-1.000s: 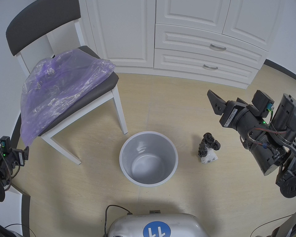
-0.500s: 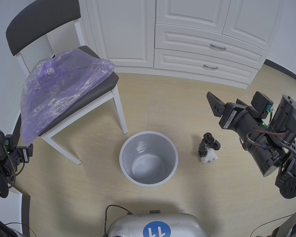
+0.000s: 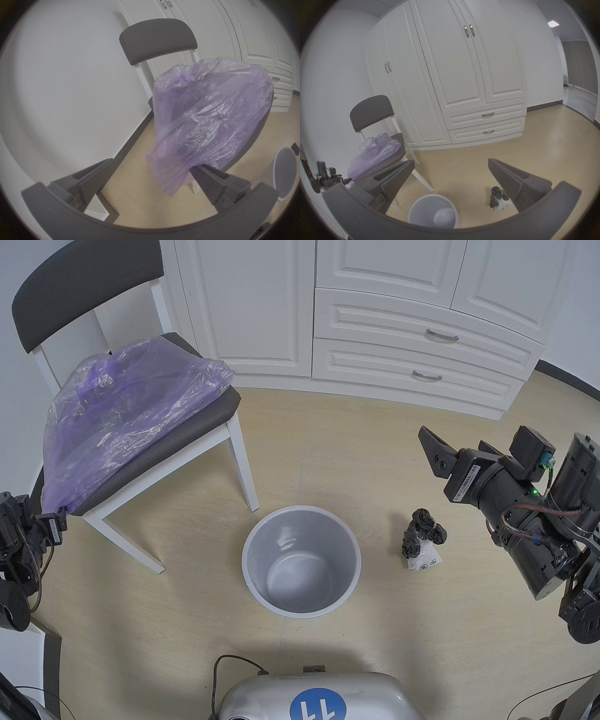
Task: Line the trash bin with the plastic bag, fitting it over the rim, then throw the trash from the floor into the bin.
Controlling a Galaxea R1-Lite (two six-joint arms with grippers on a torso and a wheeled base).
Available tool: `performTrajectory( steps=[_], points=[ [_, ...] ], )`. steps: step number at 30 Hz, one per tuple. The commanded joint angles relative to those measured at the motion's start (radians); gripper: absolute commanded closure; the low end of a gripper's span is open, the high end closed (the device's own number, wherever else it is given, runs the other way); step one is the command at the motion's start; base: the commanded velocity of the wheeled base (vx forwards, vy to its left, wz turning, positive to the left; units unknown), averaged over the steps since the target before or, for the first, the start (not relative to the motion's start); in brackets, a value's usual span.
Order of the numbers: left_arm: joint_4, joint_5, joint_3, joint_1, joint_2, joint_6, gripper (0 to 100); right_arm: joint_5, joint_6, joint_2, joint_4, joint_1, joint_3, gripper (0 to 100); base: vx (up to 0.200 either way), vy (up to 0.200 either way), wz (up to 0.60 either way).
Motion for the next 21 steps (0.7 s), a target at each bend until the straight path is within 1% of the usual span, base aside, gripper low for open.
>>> performTrajectory(
  steps=[1, 10, 14, 19, 21],
  points=[
    [-0.017, 0.004, -0.001, -0.005, 0.047, -0.001, 0, 0.0, -0.001, -0.009, 0.0, 0.001, 0.002, 0, 0.0, 0.0, 0.0],
    [-0.018, 0.004, -0.012, -0.011, 0.024, -0.003, 0, 0.0, -0.001, -0.009, 0.0, 0.001, -0.002, 0, 0.0, 0.0, 0.0],
    [-0.04, 0.007, -0.021, -0.005, 0.015, -0.003, 0, -0.001, -0.001, -0.012, 0.0, 0.001, -0.002, 0, 0.0, 0.0, 0.0],
    [-0.052, 0.019, -0.016, -0.005, -0.051, 0.002, 0, -0.001, -0.002, -0.015, 0.0, 0.002, -0.002, 0, 0.0, 0.0, 0.0],
    [-0.034, 0.018, -0.007, -0.011, -0.128, 0.008, 0, -0.001, -0.002, -0.013, 0.0, 0.002, -0.006, 0, 0.0, 0.0, 0.0]
  ],
)
